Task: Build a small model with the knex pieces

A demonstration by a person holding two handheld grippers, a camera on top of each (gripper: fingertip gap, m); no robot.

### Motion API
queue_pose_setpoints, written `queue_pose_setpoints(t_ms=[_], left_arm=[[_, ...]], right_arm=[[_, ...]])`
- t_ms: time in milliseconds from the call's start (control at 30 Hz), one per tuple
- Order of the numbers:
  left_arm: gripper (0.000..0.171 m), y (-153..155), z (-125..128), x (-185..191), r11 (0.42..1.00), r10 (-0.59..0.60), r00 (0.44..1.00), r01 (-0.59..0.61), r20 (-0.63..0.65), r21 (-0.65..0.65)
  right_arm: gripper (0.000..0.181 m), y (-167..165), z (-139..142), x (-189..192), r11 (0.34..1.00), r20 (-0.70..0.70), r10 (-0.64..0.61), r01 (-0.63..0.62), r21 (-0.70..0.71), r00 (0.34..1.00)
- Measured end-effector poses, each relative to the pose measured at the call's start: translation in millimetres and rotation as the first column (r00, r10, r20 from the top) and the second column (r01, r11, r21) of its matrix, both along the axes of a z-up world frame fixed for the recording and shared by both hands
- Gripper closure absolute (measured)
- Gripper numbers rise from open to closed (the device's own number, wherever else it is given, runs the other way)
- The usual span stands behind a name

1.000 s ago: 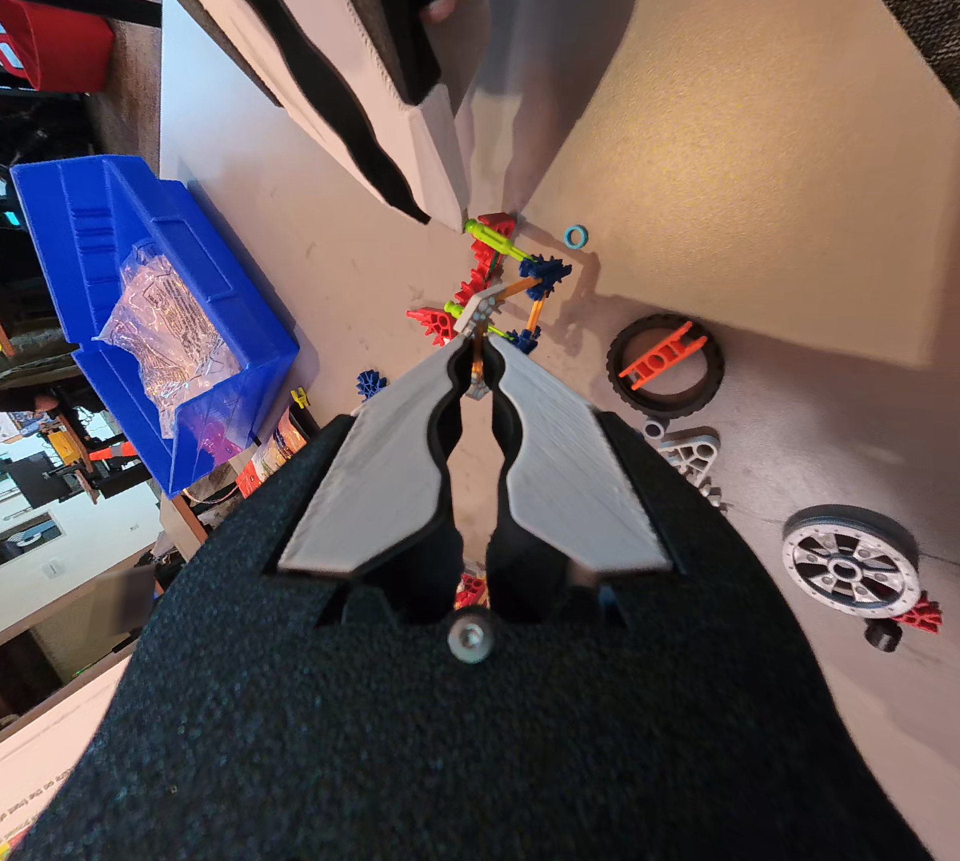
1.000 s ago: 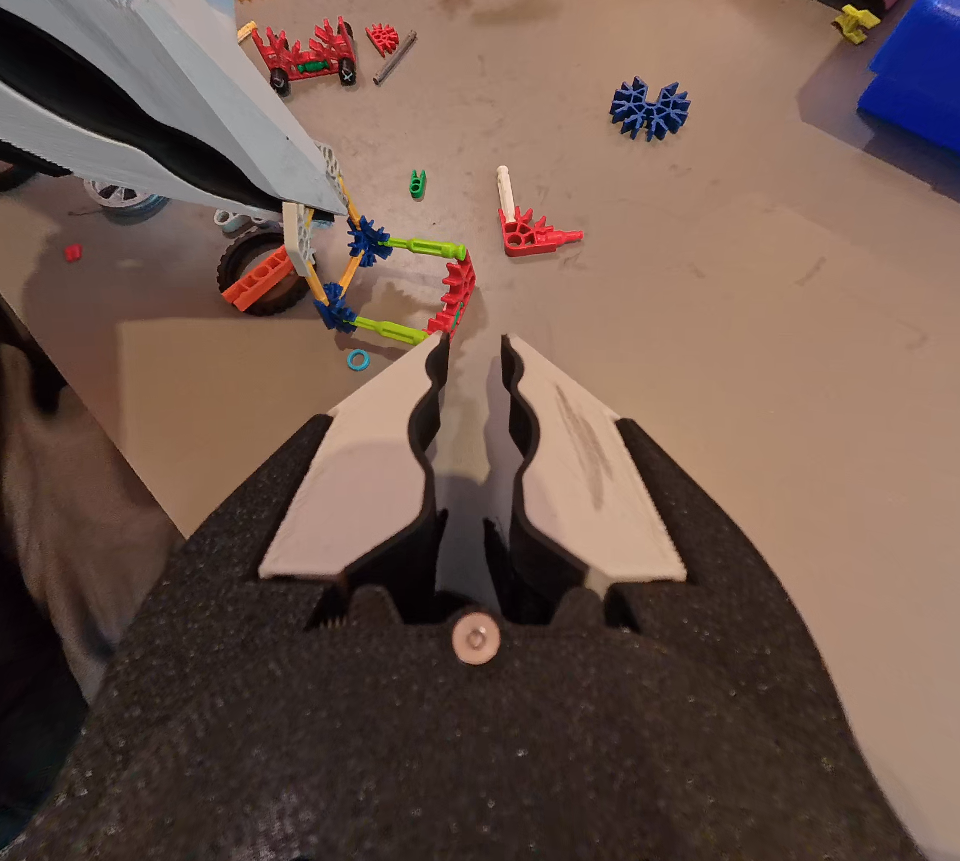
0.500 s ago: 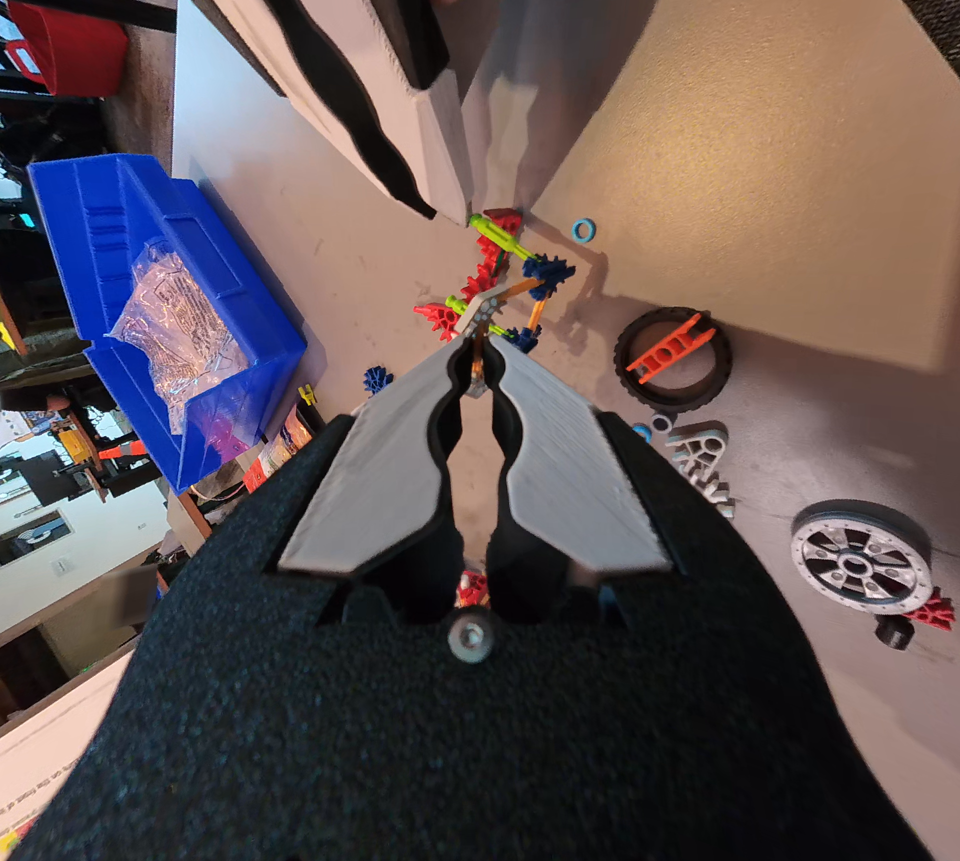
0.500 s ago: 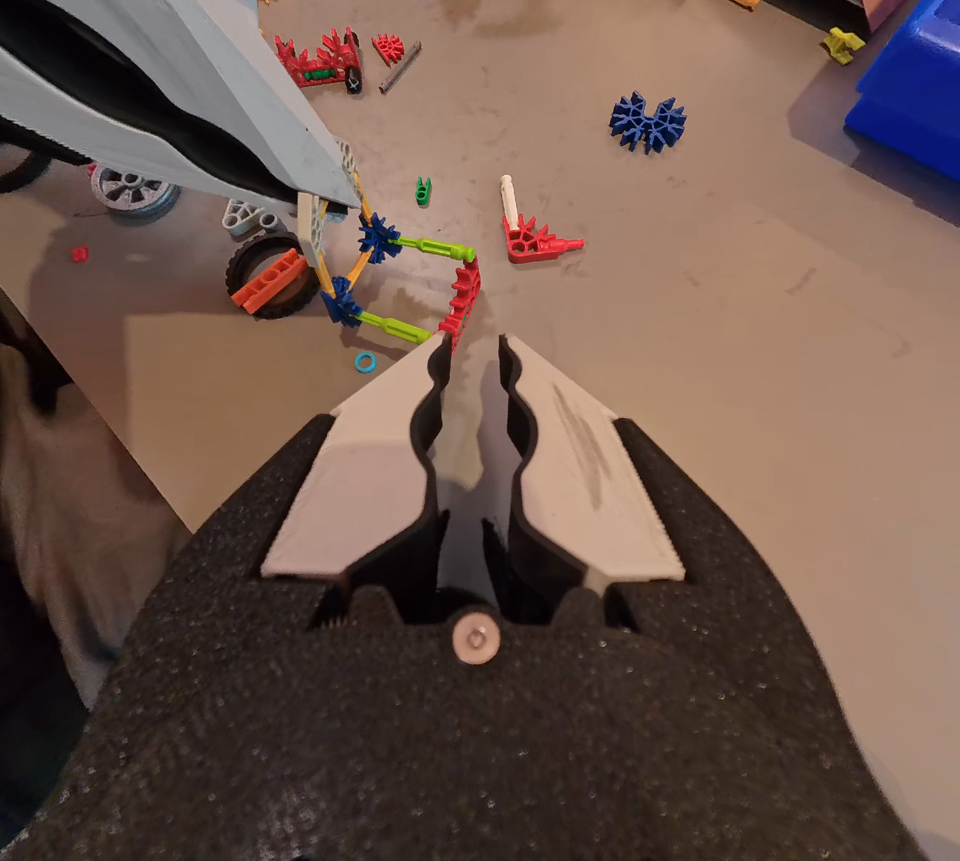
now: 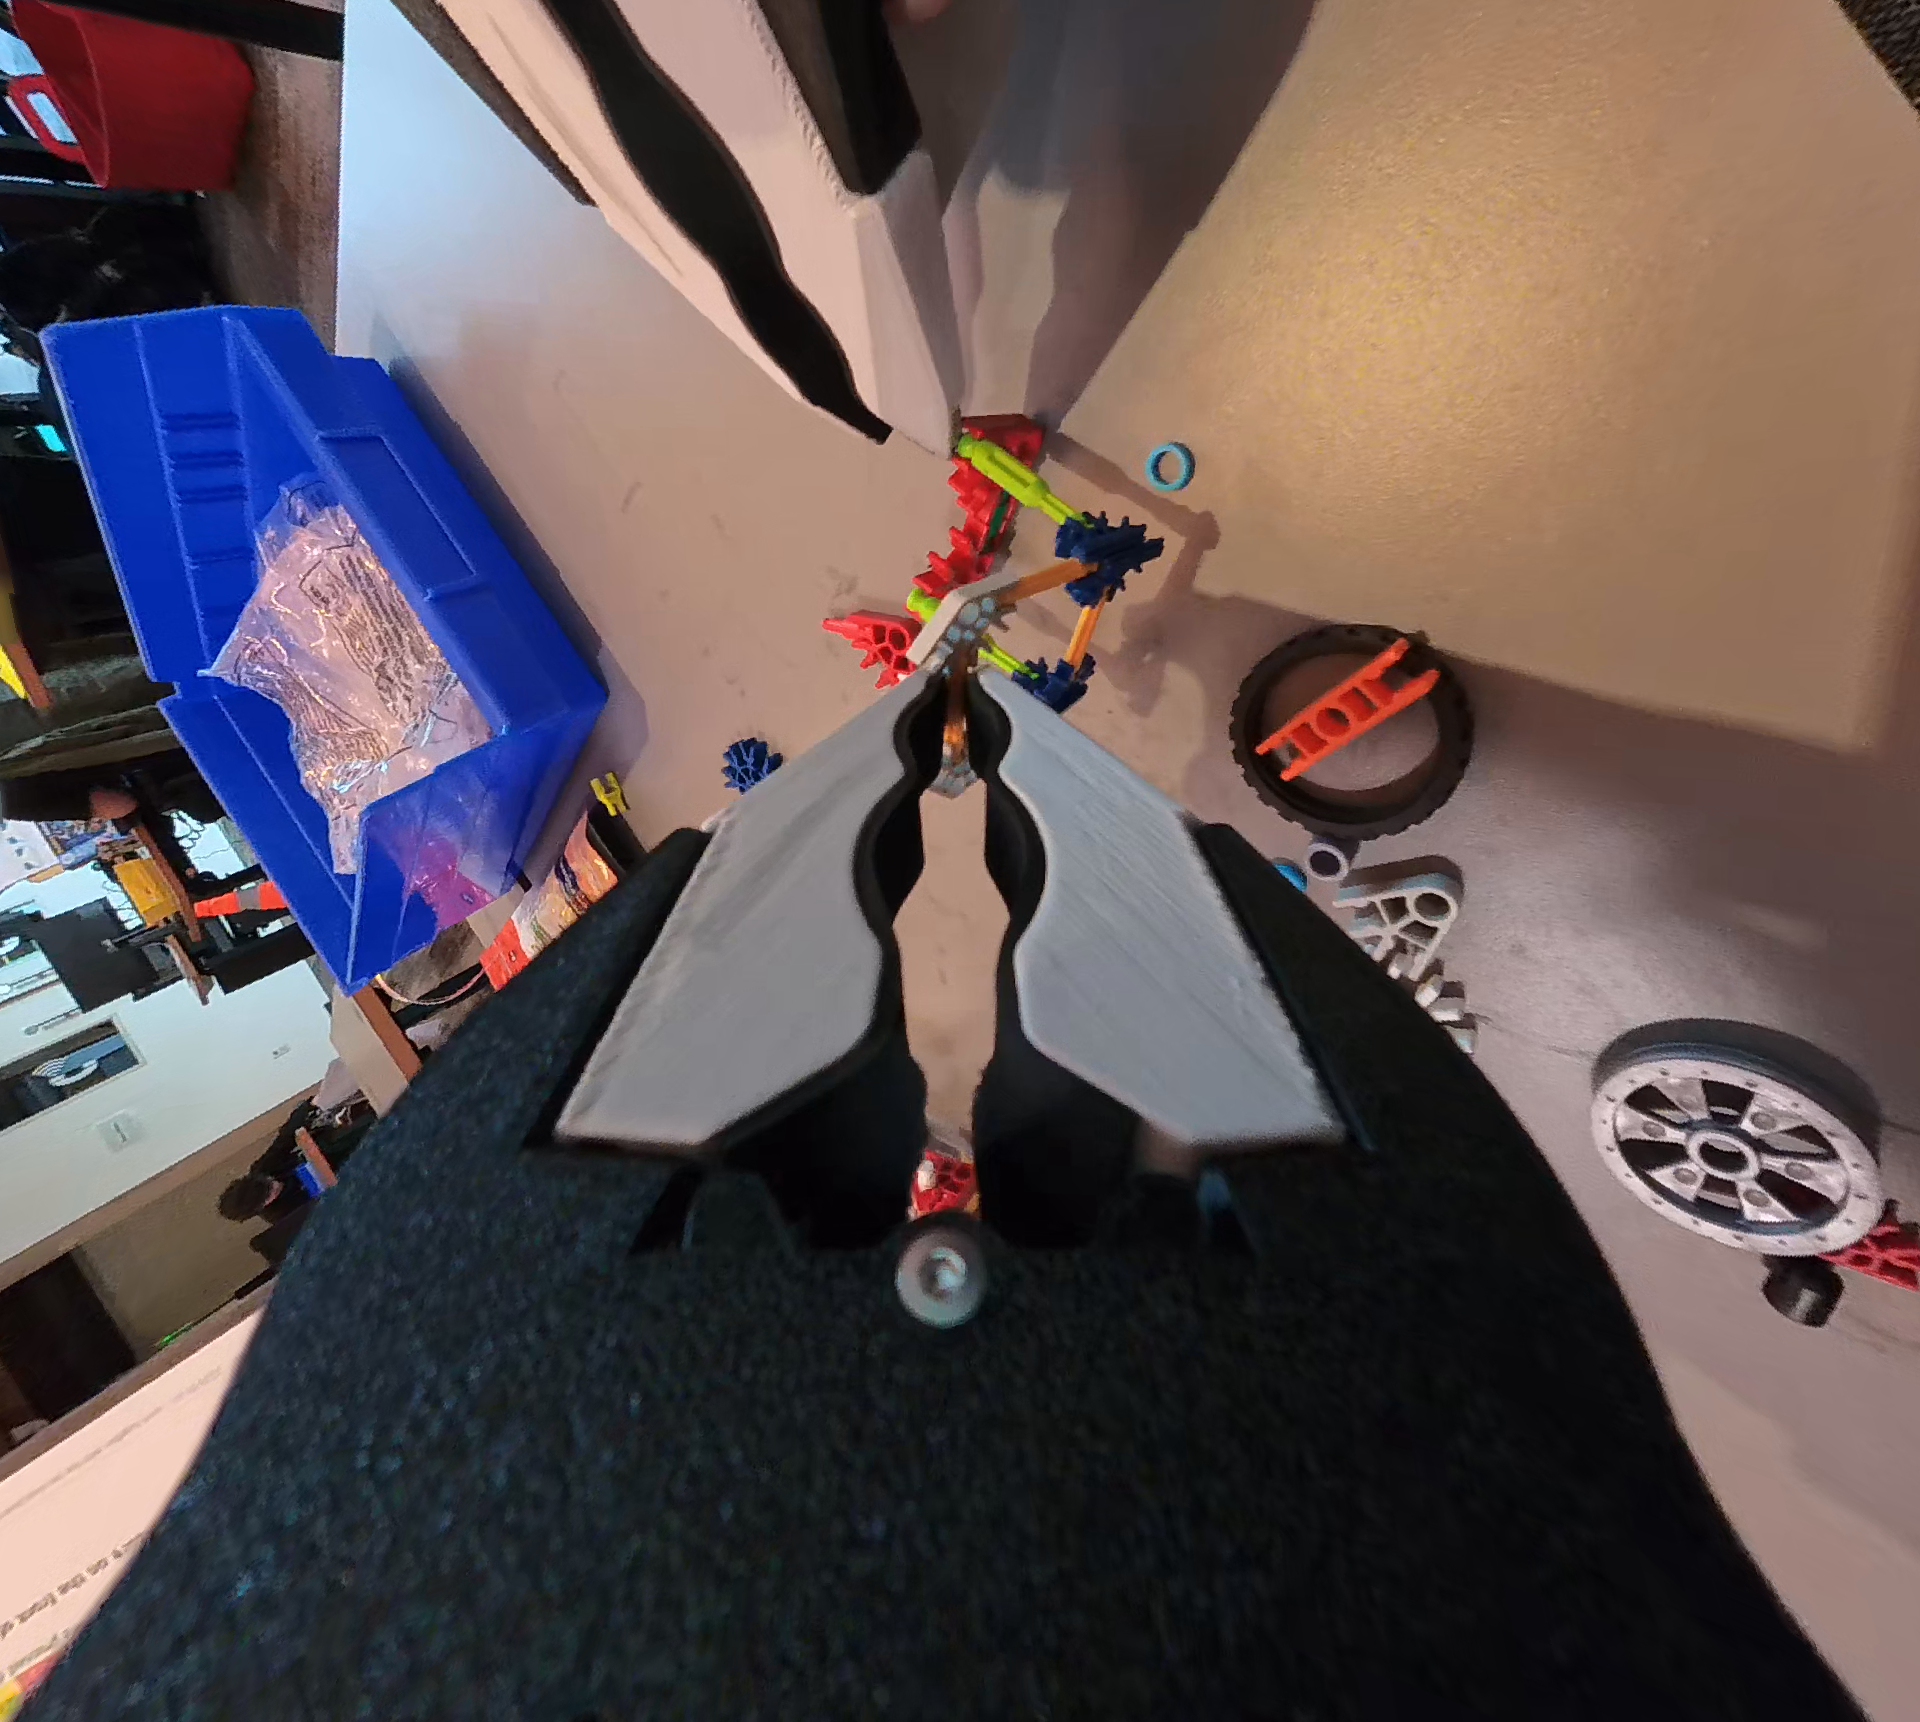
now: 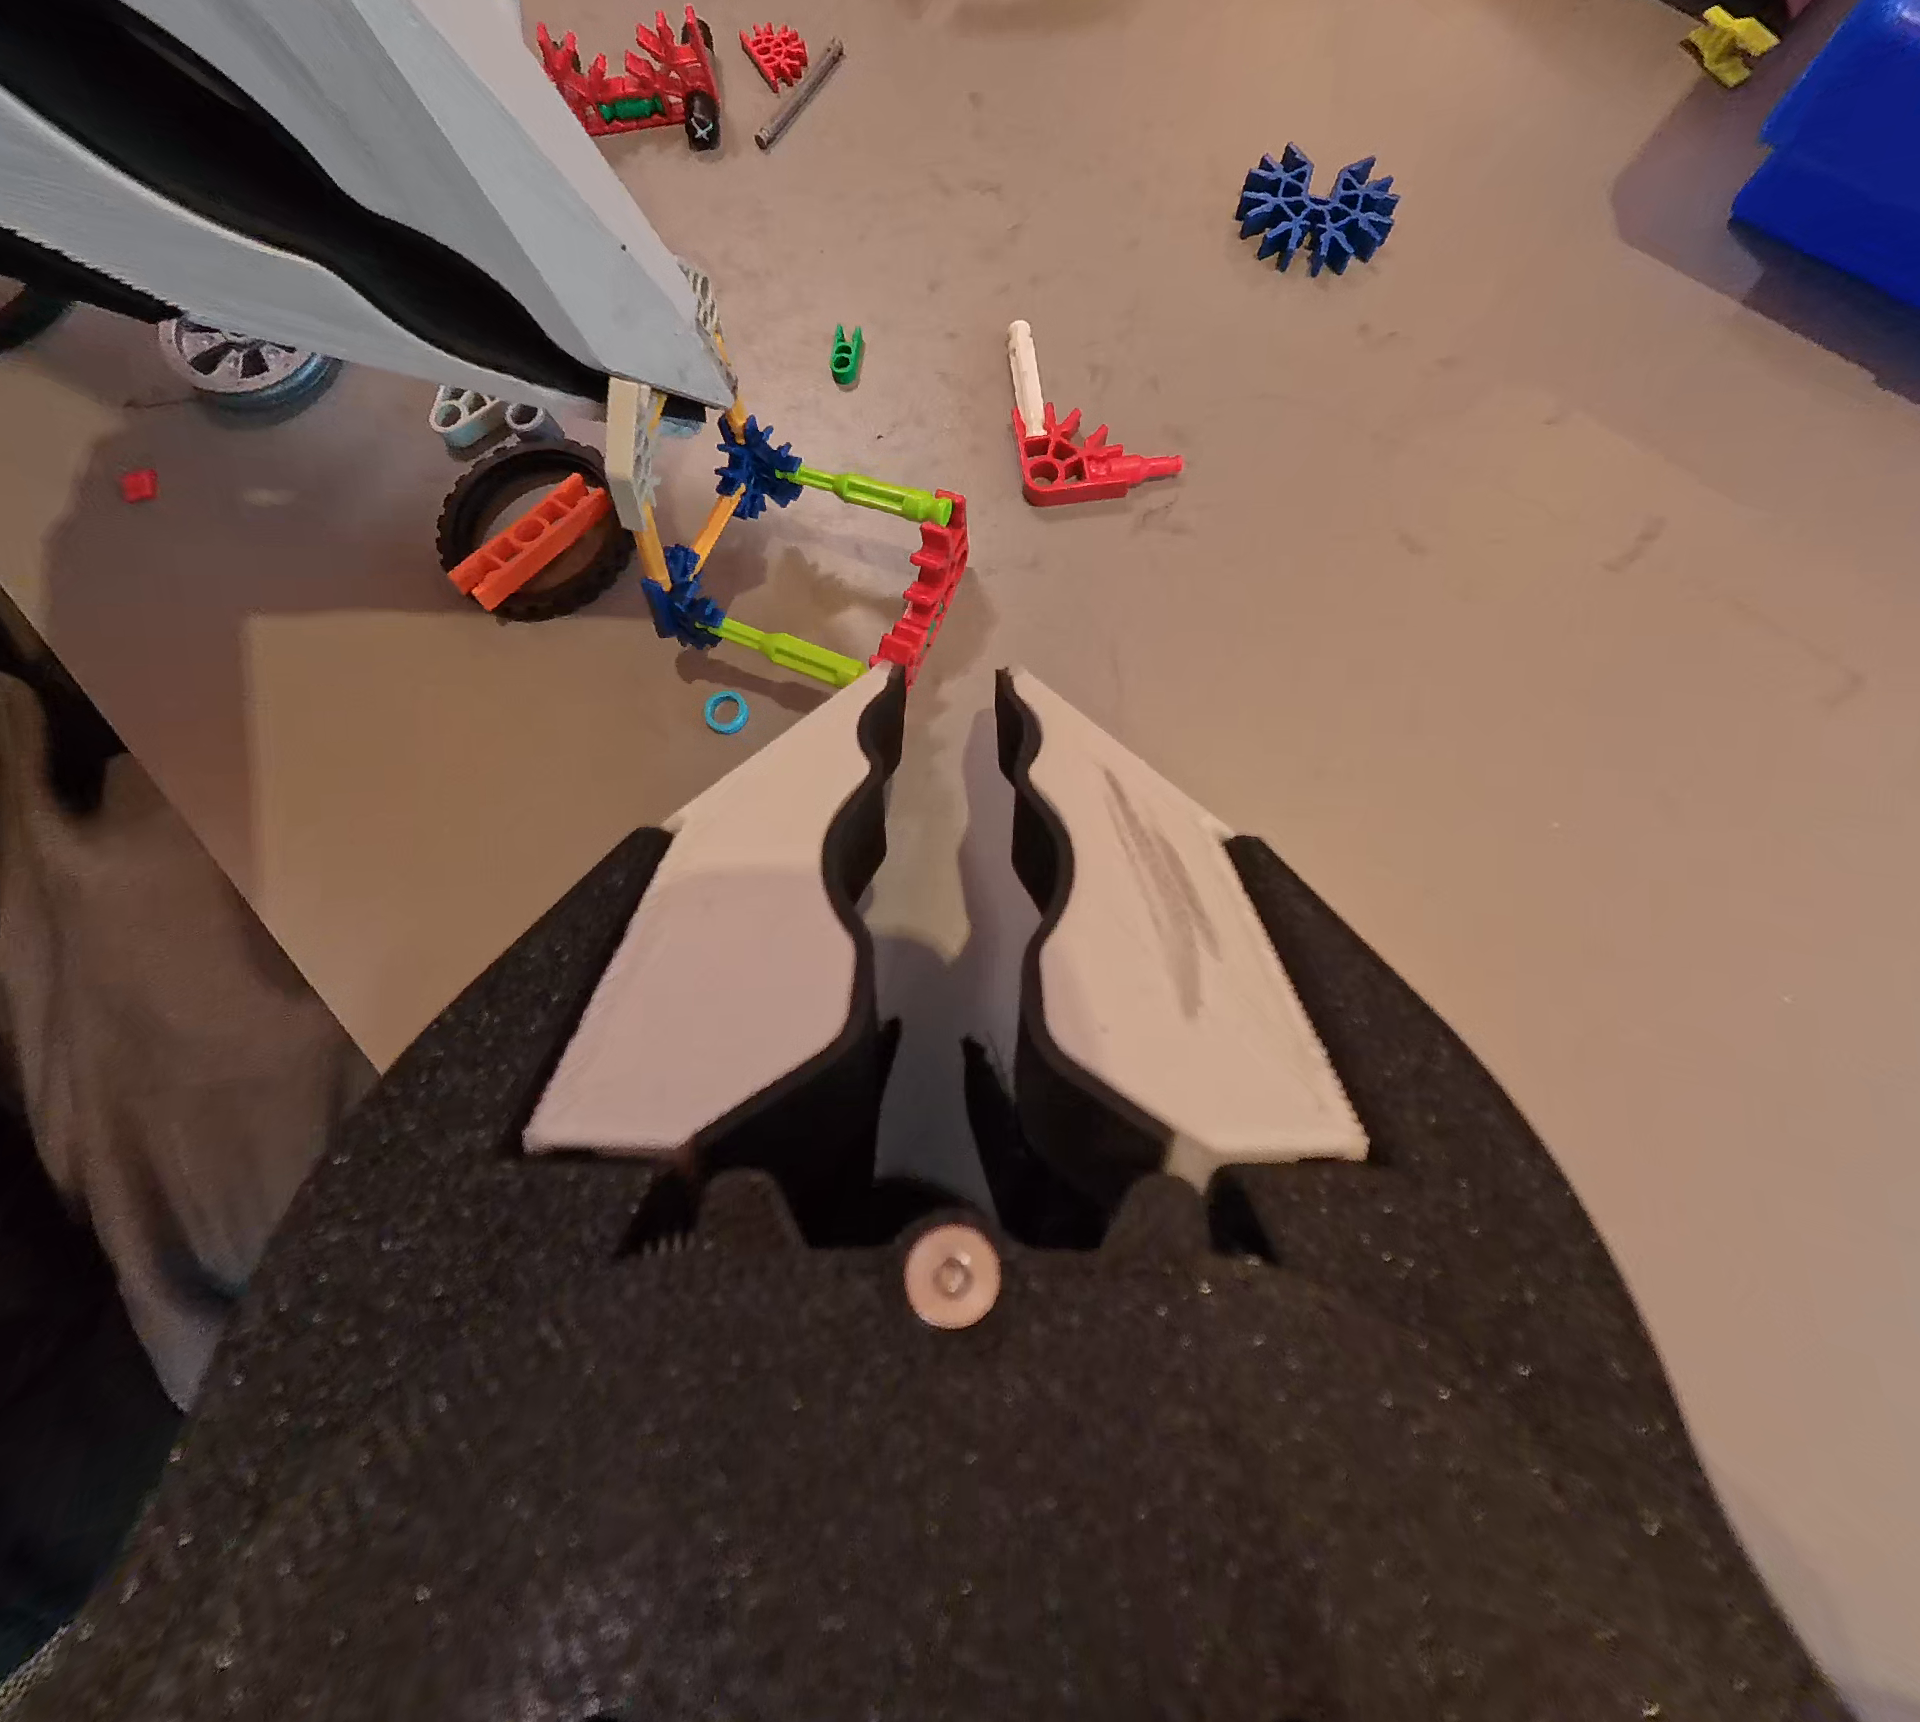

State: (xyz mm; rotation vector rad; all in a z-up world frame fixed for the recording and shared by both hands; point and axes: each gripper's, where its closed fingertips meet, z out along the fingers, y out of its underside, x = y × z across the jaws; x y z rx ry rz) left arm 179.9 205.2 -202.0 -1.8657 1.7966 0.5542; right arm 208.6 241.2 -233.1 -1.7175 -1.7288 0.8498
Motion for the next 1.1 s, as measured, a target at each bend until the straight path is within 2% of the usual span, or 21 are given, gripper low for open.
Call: queue_pose_setpoints(t_ms=[933, 1100], left_arm=[[0.171, 3.9, 0.7, -2.2, 1.0, 0.007, 1.0, -0.007, -0.001, 0.029], [0.171, 3.3, 0.2, -2.6, 1.0, 0.005, 1.0, -0.005, -0.004, 0.028]], right_arm=[[0.164, 6.7, 10.1, 3.9, 0.999, -0.041, -0.009, 0.008, -0.034, 0.999], [0.157, 0.1, -1.5, 4.6, 0.999, 0.003, 0.043, -0.043, 0.02, 0.999]])
